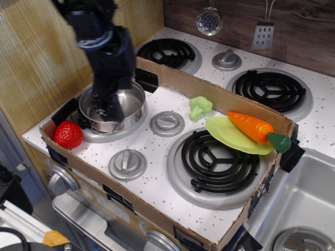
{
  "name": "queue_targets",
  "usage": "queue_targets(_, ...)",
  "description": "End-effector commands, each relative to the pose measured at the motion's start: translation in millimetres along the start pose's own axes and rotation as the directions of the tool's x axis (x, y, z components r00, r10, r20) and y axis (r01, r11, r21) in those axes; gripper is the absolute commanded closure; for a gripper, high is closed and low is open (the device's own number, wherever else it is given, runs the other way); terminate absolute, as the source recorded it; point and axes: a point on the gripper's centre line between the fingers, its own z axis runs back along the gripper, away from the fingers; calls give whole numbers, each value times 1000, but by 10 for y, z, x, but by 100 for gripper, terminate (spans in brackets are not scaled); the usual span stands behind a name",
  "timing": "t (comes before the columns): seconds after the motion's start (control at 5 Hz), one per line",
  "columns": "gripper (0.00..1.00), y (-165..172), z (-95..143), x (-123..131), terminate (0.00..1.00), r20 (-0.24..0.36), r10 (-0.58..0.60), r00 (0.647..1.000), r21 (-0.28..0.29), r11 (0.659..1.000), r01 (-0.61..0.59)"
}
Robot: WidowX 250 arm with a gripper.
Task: Take carrot off plate
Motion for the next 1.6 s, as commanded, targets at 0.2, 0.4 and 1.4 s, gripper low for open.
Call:
queue_targets(0.2,0,77,203,619,0,-130,-183,974,-202,967,155)
queue_targets(0.4,0,106,197,774,0,-58,-214,975,-157,967,202)
queue_targets(1.4,0,291,-9,1175,0,106,-706,701,-149,685,713)
